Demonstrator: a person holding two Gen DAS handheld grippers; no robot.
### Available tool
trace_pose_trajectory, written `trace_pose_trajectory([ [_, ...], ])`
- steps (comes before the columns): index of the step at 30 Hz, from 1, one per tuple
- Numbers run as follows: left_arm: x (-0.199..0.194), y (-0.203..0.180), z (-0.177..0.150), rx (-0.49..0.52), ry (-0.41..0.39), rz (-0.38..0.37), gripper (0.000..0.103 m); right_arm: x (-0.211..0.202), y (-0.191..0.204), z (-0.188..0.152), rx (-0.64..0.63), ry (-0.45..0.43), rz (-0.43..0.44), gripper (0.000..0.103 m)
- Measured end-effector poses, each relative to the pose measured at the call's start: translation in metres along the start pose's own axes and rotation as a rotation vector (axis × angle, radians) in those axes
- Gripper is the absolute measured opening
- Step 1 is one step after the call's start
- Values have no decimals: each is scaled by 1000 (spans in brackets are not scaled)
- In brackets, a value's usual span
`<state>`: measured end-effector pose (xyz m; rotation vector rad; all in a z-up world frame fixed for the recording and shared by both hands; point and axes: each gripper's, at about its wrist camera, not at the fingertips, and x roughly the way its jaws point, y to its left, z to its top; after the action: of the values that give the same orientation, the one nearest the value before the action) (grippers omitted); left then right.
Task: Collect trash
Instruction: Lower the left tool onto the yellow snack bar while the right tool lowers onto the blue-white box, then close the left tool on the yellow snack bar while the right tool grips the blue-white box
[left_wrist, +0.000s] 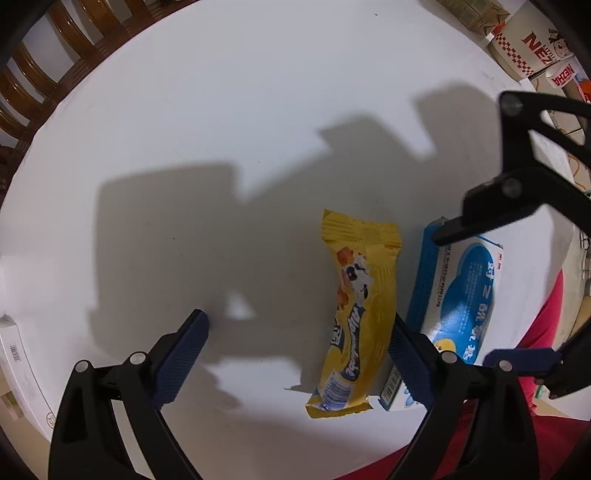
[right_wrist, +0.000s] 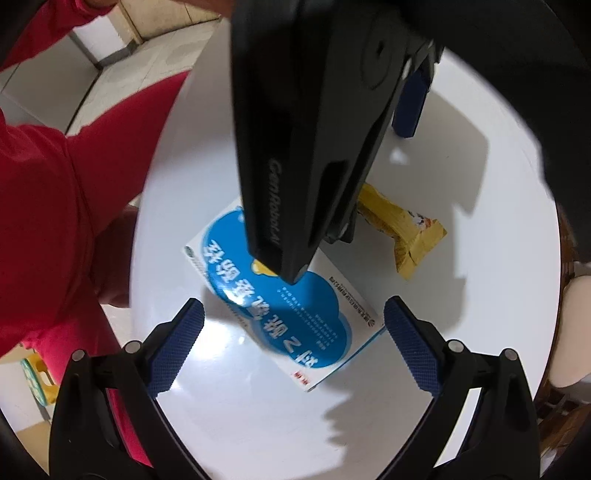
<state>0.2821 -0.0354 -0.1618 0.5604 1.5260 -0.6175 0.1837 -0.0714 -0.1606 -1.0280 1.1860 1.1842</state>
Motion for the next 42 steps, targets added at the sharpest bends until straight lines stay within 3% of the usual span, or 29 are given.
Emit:
trace_pose_trajectory([
  [3,0,0,1,-5,-9,6,91,13,4,-2,-14,30,-47,96],
  [6,-1,1,-1,-6,-20,20,86,11,3,-3,35,-1,-30,94],
  [11,-8,-9,-3,17,-38,19,72,5,3,-11,102,-28,11,79],
  [16,-16,-13,-4,-3,-45,18,39,0,9,-13,167,-30,2,72],
  [21,-18,-16,-10,-28,-40,17,20,-5,21,-17,290,-38,-27,69],
  [28,-19,-14,-19,-75,-48,29,12,-10,43,-22,526,-63,-123,68],
  [30,-22,-12,-18,-79,-53,39,12,-12,42,-25,611,-72,-112,68],
  [38,-31,-19,-37,-128,-78,46,11,-25,43,-39,749,-104,-89,66],
  [42,-41,-18,-49,-137,-96,51,11,-42,51,-44,784,-123,-143,66],
])
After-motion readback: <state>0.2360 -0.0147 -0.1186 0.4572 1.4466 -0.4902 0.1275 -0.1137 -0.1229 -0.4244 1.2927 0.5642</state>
